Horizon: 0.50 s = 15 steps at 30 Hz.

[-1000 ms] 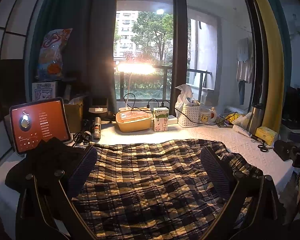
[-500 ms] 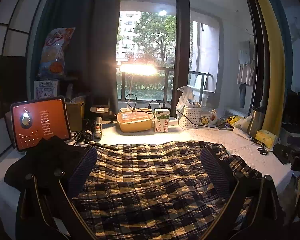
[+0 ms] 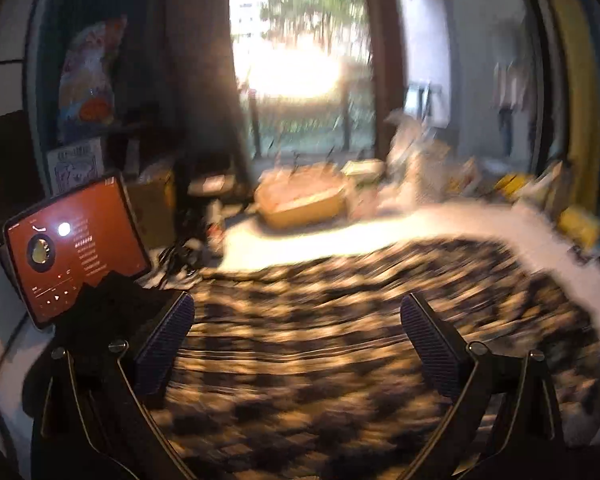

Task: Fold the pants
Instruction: 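Grasp the plaid pants waistband edge with the left gripper while the right gripper grasps another edge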

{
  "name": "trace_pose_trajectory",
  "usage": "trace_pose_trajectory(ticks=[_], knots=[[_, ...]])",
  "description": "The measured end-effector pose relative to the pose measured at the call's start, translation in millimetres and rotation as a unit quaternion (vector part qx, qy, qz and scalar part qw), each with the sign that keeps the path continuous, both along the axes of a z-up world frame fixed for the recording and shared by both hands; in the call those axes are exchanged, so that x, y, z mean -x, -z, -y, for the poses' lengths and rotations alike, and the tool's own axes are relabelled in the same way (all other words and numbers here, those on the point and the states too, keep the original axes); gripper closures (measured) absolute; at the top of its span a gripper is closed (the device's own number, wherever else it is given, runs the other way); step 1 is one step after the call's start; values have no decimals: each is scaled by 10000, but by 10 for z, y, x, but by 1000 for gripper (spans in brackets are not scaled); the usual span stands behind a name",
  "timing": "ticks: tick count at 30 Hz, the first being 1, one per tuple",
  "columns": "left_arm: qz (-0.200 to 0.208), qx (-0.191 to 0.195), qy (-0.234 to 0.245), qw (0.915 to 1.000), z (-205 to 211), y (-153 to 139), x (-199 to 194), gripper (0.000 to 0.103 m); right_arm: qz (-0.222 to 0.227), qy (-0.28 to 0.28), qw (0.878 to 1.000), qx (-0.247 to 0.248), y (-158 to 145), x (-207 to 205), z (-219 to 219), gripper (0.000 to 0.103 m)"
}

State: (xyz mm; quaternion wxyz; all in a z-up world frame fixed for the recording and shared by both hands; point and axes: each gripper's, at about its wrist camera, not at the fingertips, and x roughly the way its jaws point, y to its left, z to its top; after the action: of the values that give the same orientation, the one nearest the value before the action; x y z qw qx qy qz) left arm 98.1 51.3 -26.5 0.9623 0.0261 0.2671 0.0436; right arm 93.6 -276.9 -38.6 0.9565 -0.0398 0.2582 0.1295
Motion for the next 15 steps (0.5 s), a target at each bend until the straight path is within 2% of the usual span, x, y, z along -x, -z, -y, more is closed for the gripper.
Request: trace_pose_trajectory(ticks=[2, 6, 10, 12, 14, 15], knots=[[-533, -15, 77, 9985, -186, 154, -263, 1, -333, -55, 9994, -29, 111, -302, 67, 0], [-1047, 406, -28, 9937, -594, 311, -608, 2, -807, -197, 9965, 24, 255, -896, 135, 5], [-1301, 335, -319, 9904, -833, 440, -883, 2, -1295, -381, 9908, -74, 363, -1393, 189, 10], [-1428, 346, -328, 9886, -910, 498, -1002, 2, -1644, -683, 9840, 76, 476, -1664, 115, 10], [-1559, 358, -137, 9870, -906, 573, -1117, 6, -1694, -716, 9824, 311, 554, -1814, 34, 10], [-1714, 310, -92, 9847, -898, 633, -1195, 12, -1729, -736, 9817, 321, 587, -1888, 10, 10]])
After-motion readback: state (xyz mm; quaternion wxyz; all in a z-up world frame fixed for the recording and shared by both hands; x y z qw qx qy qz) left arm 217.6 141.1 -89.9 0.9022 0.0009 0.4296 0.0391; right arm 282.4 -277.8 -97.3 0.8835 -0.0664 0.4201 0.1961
